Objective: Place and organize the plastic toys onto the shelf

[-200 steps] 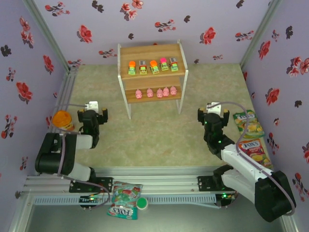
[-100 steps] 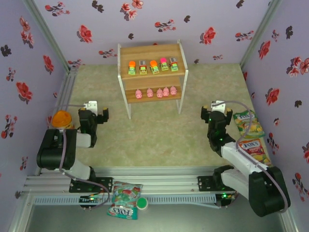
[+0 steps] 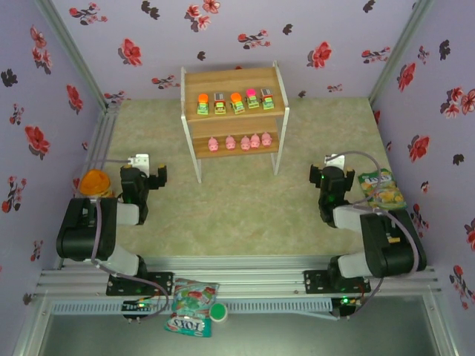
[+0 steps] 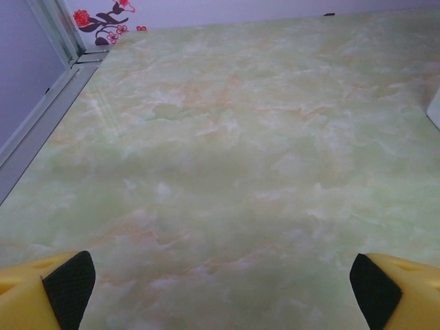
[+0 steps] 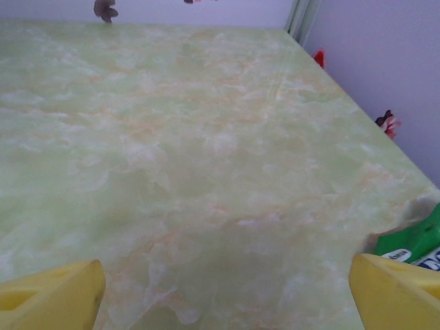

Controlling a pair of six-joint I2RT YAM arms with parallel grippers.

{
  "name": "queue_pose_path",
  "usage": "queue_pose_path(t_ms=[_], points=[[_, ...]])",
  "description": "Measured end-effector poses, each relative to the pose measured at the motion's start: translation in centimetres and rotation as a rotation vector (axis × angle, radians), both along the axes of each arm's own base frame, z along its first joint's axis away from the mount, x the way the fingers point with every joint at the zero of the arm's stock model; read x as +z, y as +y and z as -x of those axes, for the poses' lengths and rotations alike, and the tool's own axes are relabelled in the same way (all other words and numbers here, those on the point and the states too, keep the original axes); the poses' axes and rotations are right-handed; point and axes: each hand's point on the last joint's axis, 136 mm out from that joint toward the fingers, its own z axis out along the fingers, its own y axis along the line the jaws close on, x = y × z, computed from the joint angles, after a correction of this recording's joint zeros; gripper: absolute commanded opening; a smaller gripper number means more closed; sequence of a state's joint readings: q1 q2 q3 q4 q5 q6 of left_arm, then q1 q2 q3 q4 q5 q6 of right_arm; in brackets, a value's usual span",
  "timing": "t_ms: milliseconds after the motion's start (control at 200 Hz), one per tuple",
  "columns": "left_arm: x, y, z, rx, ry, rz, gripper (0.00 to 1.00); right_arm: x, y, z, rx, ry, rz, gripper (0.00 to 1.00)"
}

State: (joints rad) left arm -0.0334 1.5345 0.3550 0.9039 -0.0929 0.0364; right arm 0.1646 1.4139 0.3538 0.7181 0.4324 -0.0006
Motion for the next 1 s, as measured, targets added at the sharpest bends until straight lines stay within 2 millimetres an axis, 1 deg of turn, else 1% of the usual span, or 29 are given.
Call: queue_pose_path(t_ms=[135, 345, 565, 730, 755, 830, 1000], points=[[0.1, 0.0, -0.1, 0.000, -0.003, 0.000, 1.00, -1.3, -0.5, -0.4, -0.003, 0.018, -0.009, 0.93], [0.2, 0.1, -0.2, 0.003, -0.005, 0.003, 1.00, -0.5, -1.2, -1.2, 0.005, -0.040, -0.064, 0.93], [0.2, 1.2, -0.1, 0.045, -0.009, 0.031, 1.00, -2.3, -1.2, -1.5, 0.038, -0.005, -0.119, 0.94], [0.2, 1.9, -0.1, 0.080, -0.012, 0.054, 1.00, -1.7, -1.2, -2.1, 0.051, -0.023, -0.150, 0.97], [0.2, 2.0, -0.1, 0.086, -0.013, 0.056, 1.00, -1.6, -1.2, -2.2, 0.053, -0.026, -0.152, 0.99], [0.2, 2.3, -0.1, 0.100, -0.014, 0.065, 1.00, -1.4, -1.1, -2.3, 0.058, -0.031, -0.157, 0.99], [0.2, 1.6, -0.4, 0.062, -0.002, 0.073, 1.00, -1.4, -0.9, -2.4, 0.067, -0.032, -0.162, 0.99]])
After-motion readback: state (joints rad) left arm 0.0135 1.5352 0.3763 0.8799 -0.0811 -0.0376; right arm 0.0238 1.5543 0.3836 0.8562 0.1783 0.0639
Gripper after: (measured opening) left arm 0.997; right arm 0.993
